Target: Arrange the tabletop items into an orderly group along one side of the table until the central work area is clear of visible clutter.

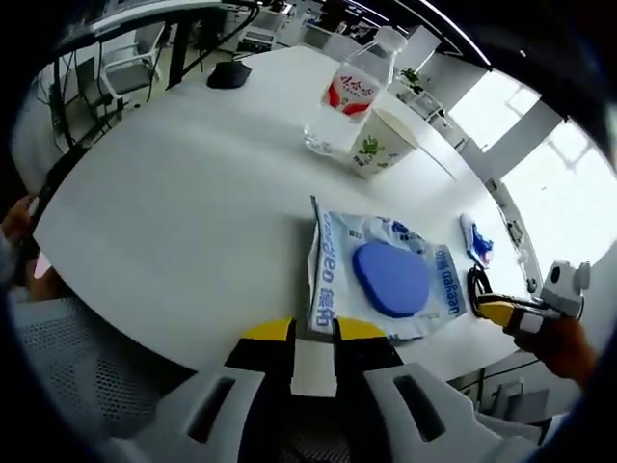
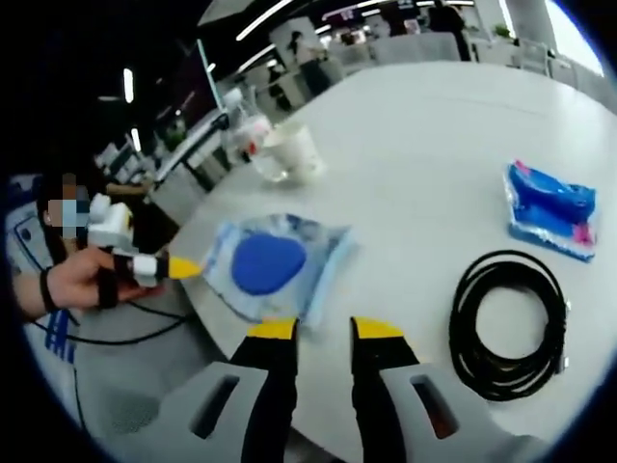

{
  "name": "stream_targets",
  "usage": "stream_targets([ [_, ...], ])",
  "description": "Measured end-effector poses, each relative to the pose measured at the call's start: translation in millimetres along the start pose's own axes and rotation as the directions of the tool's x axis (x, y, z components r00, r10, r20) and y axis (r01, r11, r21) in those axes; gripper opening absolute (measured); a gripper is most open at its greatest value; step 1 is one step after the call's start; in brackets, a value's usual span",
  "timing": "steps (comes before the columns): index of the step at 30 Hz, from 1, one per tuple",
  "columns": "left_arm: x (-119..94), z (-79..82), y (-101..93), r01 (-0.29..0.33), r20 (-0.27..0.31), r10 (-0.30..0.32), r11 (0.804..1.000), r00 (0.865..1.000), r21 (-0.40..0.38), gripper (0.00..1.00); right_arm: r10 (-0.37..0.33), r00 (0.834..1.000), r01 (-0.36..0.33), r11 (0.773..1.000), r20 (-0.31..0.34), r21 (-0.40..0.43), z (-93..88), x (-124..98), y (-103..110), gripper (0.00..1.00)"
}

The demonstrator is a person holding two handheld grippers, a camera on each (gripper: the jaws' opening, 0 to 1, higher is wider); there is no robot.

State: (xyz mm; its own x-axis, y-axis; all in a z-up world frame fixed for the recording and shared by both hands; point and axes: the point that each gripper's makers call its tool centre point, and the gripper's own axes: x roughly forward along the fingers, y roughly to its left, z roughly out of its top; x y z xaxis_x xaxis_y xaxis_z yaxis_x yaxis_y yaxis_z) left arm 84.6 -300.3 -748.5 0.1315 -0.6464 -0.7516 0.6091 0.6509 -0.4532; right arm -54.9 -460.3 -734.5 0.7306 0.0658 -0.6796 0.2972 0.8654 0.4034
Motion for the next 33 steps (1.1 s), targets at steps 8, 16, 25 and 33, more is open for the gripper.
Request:
stream_targets([
  [8,5.4,4.6,-0.3,0.032,-0.009,-0.033,0.999,0.999,-0.001,0.11,-0.016,1.0,0.016,1.0,-0.027,0.016,7.8,19.3,-0.3,0.21],
  [16,15.7,-3.6,-1.9,0.061,-0.049,-0.061,0.998,0.997,-0.006,0.05,-0.021,0.999,0.022,0.999,-0.048,0.023,4.6,33.1,8.4,0.13],
  [25,13.5,-6.5,-4.3,0.064,-0.076,-0.059,0.995,0.995,0.075,0.01,-0.038,0.998,0.041,0.996,-0.044,0.078,-0.1,26.7,2.8,0.0],
  [33,13.2,-6.0,-23.6,0.082,-0.089,-0.07,0.986,0.994,0.146,0.0,-0.019,1.0,0.021,0.993,-0.017,0.112,-4.9,9.3,5.4,0.0],
])
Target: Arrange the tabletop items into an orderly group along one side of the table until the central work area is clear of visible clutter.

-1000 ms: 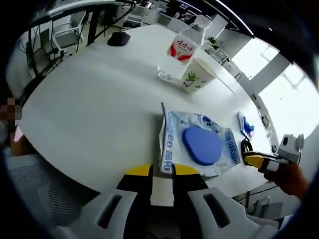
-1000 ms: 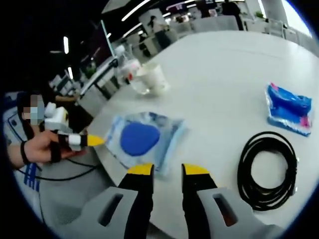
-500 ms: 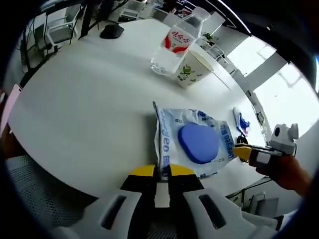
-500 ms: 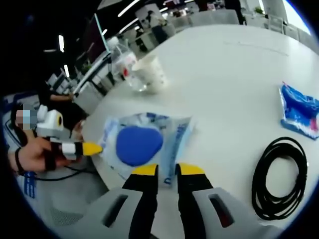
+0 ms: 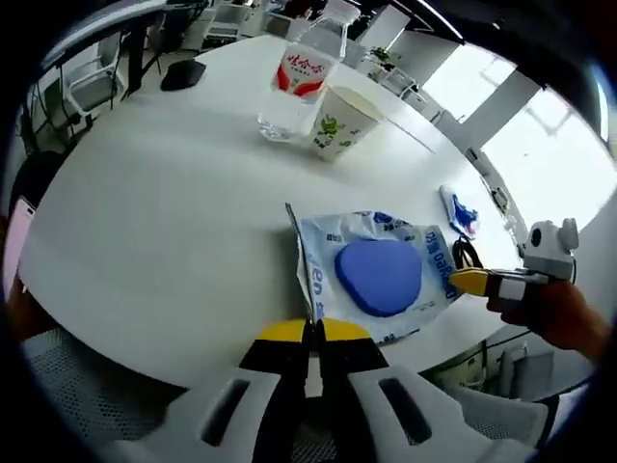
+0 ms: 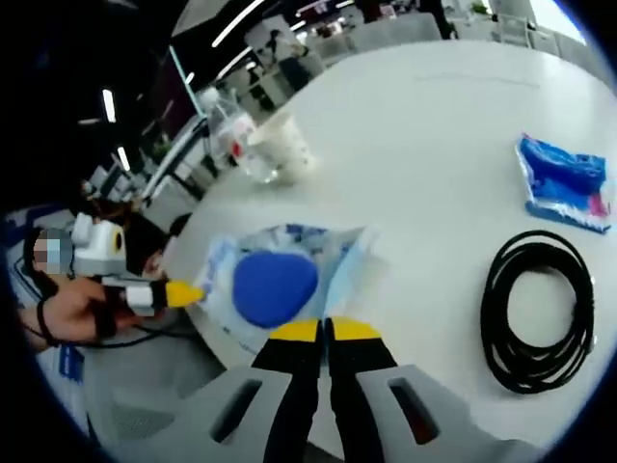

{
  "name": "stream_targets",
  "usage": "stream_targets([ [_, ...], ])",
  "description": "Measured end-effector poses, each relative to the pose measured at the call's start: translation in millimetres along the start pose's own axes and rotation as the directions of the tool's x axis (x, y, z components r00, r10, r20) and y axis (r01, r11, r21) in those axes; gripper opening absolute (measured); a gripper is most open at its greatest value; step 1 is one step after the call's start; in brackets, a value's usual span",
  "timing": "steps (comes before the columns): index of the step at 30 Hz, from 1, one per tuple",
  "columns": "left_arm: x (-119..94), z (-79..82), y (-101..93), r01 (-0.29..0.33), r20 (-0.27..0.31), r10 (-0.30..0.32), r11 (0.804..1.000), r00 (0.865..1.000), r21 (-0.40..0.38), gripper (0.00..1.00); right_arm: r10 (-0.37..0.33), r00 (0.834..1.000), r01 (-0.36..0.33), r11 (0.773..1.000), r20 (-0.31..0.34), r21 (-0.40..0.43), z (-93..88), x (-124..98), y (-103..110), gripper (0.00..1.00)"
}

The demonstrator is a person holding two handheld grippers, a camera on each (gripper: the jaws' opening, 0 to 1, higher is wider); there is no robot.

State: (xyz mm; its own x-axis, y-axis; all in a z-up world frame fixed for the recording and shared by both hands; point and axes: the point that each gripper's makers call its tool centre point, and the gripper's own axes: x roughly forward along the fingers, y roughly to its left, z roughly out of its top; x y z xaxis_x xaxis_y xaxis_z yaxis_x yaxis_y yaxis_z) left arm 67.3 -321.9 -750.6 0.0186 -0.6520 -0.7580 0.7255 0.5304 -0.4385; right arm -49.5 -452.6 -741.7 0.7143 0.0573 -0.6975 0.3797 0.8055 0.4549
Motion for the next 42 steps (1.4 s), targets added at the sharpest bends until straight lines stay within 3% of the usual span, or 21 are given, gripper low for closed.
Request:
stream_targets([
  [9,2.1,-1.1,-37.2,0.097,-0.007,-0.097,0.992,0.995,0.079,0.0,-0.014,0.998,0.01,0.998,0.062,0.069,-1.8,-28.7,-18.7,0.0],
  [22,15.9,8.2,-71.5,0.156,-0.038,-0.152,0.977,0.988,0.143,0.0,-0.037,0.987,0.023,0.996,0.156,0.09,13.3,-63.5,-35.2,0.0],
  [31,35.6,28.0,-88.3,0.178,-0.051,-0.172,0.968,0.984,0.174,0.0,-0.069,0.982,0.046,0.99,0.173,0.132,18.2,-70.5,-56.9,0.0],
  [42,60.1,56.3,-90.7,0.164,-0.034,-0.161,0.975,0.986,0.147,0.0,-0.074,0.98,0.048,0.989,0.184,0.14,43.2,-62.7,-71.9,0.0],
])
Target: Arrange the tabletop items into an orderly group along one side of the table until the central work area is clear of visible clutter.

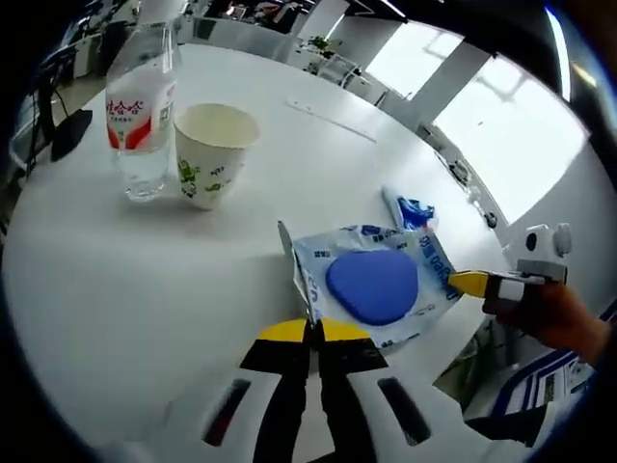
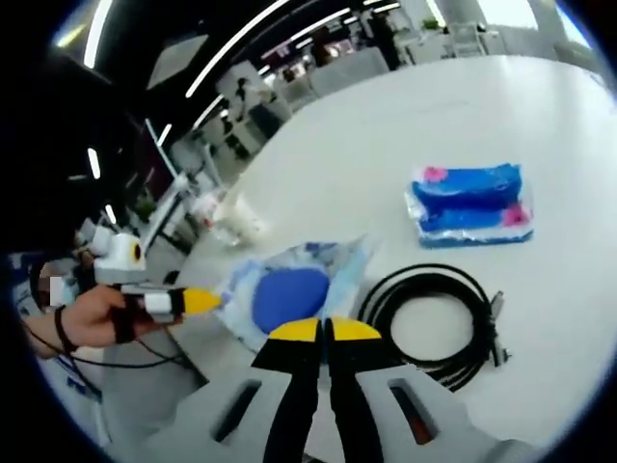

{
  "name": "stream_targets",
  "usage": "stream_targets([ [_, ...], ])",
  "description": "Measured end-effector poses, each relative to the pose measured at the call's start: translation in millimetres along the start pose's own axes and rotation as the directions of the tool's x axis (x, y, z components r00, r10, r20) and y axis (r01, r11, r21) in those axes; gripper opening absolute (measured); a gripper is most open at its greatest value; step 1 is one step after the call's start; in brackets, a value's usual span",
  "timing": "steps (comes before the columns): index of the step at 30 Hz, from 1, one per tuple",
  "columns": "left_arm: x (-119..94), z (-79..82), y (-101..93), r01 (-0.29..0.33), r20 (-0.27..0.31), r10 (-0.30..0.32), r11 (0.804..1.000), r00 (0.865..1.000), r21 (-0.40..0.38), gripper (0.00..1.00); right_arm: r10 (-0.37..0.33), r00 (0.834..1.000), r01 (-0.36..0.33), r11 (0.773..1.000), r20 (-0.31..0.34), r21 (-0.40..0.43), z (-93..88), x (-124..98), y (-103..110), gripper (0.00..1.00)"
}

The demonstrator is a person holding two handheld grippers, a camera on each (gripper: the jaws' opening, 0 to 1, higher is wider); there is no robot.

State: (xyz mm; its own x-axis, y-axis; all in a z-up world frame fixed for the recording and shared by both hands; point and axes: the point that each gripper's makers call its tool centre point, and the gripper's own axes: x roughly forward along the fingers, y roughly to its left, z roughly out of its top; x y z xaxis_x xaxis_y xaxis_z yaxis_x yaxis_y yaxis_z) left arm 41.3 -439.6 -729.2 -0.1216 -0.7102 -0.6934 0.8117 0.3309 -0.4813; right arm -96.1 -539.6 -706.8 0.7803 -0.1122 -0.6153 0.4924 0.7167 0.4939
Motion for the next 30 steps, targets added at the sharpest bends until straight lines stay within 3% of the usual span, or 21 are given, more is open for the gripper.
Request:
stream_targets([
  [18,28.5,53.8,2.6,-0.061,0.109,0.067,0.997,0.992,-0.057,0.0,0.001,1.0,-0.001,1.0,0.015,-0.023,54.5,33.7,-18.1,0.0],
  [30,42.8,71.3,5.9,-0.079,0.145,0.092,0.993,0.985,-0.089,0.0,-0.001,1.0,0.002,1.0,0.012,-0.014,64.3,39.6,-28.9,0.0],
])
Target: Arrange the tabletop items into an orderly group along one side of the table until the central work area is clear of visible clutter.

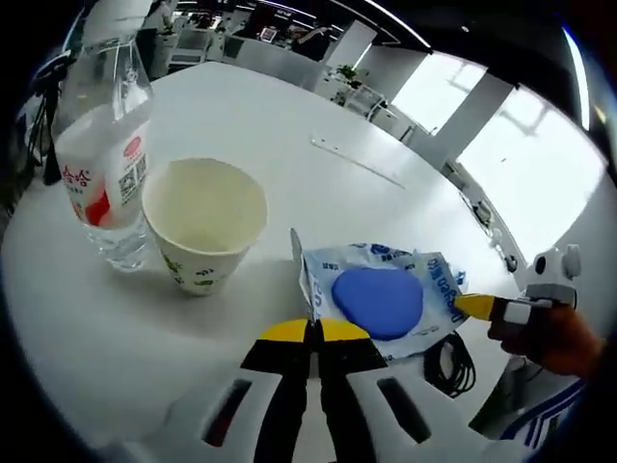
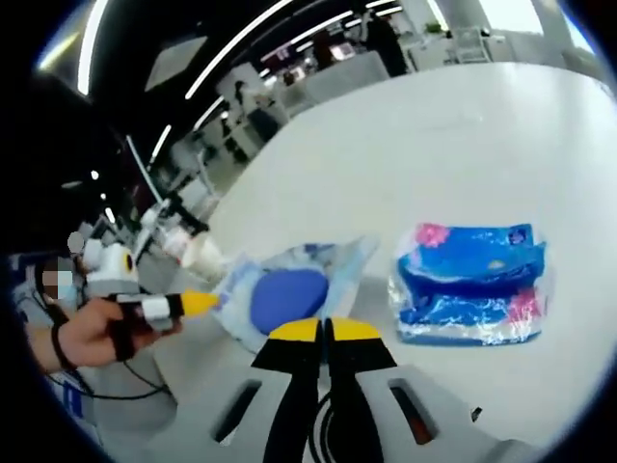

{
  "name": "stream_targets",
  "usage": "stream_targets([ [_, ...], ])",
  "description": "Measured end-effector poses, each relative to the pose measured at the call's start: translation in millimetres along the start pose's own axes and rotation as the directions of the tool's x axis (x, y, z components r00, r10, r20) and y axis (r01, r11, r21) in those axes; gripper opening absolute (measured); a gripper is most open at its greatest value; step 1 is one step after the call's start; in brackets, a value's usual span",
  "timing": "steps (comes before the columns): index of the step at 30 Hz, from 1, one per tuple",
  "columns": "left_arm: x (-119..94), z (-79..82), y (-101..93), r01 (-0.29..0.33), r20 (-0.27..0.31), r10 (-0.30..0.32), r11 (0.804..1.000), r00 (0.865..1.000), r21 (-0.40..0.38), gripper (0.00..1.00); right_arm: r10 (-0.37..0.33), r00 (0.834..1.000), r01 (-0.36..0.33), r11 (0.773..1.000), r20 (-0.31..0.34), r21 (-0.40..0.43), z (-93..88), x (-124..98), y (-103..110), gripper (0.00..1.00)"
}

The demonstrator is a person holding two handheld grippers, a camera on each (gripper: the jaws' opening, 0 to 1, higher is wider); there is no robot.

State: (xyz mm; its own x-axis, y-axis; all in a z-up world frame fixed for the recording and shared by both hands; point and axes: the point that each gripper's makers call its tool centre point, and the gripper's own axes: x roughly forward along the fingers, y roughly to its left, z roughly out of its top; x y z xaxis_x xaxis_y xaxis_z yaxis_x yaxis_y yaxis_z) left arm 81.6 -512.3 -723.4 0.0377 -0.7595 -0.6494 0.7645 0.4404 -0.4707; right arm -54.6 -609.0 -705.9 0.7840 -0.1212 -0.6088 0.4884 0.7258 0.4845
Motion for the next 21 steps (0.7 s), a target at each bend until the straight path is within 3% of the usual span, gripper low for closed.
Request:
stream_targets([
  [7,6.5,4.1,13.9,-0.032,0.013,0.032,0.999,0.999,-0.025,0.0,0.01,1.0,-0.01,1.0,-0.007,-0.007,4.0,18.3,0.8,0.0],
  [10,14.5,-4.5,30.9,-0.072,-0.008,0.072,0.997,0.997,-0.006,0.0,0.002,0.999,-0.002,1.0,-0.049,-0.002,-6.3,30.3,-2.5,0.0],
  [11,15.2,-11.4,37.8,-0.097,-0.037,0.097,0.995,0.995,0.001,0.0,-0.001,0.998,0.001,1.0,-0.065,-0.009,-10.2,33.4,-2.6,0.0],
  [13,15.5,-9.7,41.2,-0.095,-0.016,0.095,0.995,0.995,-0.04,0.0,-0.017,0.995,0.013,0.999,-0.095,-0.033,-16.6,38.9,-5.4,0.0],
  [21,15.2,-1.3,44.2,-0.101,-0.005,0.101,0.993,0.995,-0.062,0.0,-0.012,0.998,0.012,1.0,-0.068,-0.005,-9.7,42.8,-9.2,0.0],
])
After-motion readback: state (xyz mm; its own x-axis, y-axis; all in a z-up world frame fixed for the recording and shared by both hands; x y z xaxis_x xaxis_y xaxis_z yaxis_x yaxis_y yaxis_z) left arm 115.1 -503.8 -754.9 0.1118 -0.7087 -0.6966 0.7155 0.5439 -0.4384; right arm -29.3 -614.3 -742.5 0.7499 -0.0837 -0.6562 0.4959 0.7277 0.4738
